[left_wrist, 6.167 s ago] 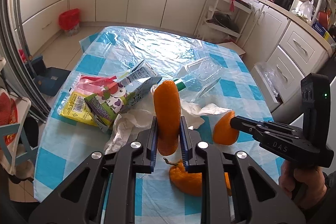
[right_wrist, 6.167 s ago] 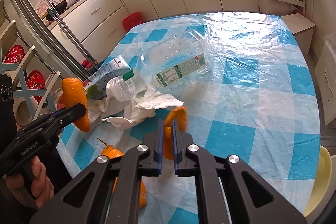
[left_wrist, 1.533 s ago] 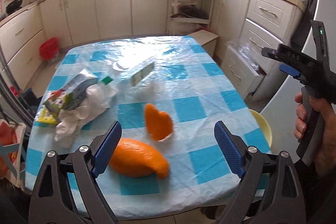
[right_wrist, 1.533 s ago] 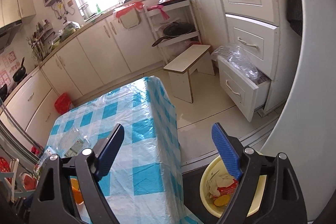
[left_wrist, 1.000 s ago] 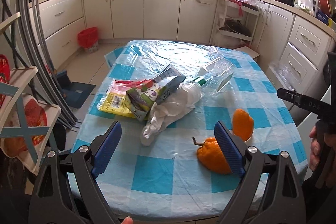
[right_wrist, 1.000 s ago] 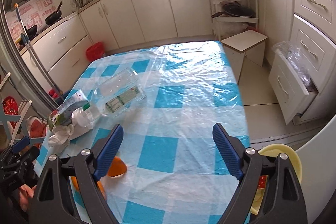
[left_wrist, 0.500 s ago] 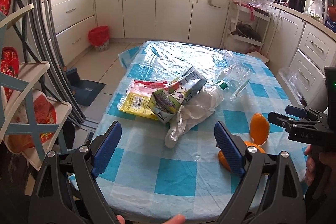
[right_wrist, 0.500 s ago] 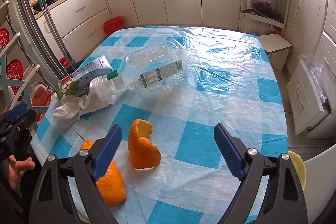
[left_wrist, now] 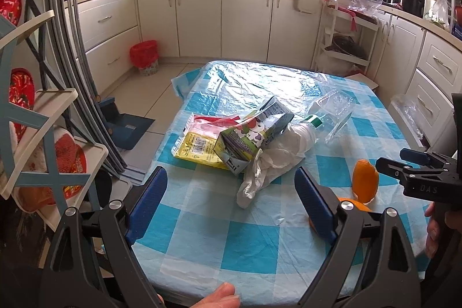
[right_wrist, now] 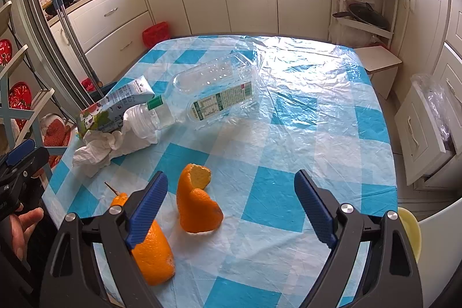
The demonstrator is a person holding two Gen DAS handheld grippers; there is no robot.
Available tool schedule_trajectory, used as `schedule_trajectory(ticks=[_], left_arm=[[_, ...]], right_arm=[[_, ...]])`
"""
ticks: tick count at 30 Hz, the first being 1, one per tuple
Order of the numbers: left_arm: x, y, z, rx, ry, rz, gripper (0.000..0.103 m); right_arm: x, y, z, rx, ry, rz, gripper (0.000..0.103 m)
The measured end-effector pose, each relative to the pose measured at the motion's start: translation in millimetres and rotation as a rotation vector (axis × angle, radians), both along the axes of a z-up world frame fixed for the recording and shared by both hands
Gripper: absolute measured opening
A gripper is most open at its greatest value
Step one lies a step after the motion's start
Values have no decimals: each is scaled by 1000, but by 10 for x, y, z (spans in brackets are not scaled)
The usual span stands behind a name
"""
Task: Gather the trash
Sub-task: 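Move both grippers back over the table toward the remaining trash, then grasp the cow-printed milk carton with the left gripper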
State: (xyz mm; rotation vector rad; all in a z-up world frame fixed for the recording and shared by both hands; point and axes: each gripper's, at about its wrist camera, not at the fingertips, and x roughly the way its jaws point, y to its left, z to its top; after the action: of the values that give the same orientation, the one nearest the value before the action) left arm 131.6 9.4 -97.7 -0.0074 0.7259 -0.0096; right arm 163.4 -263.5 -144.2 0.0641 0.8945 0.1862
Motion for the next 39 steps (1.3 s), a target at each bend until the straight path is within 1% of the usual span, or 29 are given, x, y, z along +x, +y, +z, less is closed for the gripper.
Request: schedule_trajectory(ticks=[2, 7, 10, 14, 17, 20, 23, 25, 28, 30, 32, 37, 38, 39], left_arm=[[-3, -4, 4, 7, -3, -1, 86], [20, 13, 4, -29, 16, -18, 86], [74, 3, 54, -31, 14, -29, 86], [274, -75, 108, 12, 48, -94, 86], [466, -135, 122, 84, 66, -147, 86], [667, -140, 84, 119, 97, -178, 86], [854, -131, 13, 121, 134, -197, 86], [932, -143, -23, 109, 151, -211, 86], [1017, -216, -93, 123, 168, -238, 86], [1071, -245, -136, 117, 181, -243, 85], [1117, -246, -178, 99, 200, -238, 81], [1210, -202, -281, 69, 248, -223, 60], [1218, -198, -294, 67, 252, -221, 58], [1223, -198, -307, 63, 256, -223, 53]], right_arm=[[0, 1, 0, 0, 0, 0, 86], [3, 25, -8, 0, 1, 7, 86], [7, 42, -19, 0, 2, 12, 86], [12, 51, -24, 3, 2, 14, 86], [10, 59, -29, -1, 3, 17, 86], [15, 63, -36, -6, 3, 17, 86], [26, 53, -50, -6, 7, 15, 86], [34, 60, -66, -9, 11, 17, 86], [43, 79, -90, -16, 17, 22, 86], [51, 98, -103, -20, 20, 27, 86], [56, 114, -113, -24, 22, 30, 86], [79, 138, -140, -28, 28, 36, 86], [81, 138, -143, -29, 29, 36, 86], [87, 137, -149, -28, 30, 36, 86]])
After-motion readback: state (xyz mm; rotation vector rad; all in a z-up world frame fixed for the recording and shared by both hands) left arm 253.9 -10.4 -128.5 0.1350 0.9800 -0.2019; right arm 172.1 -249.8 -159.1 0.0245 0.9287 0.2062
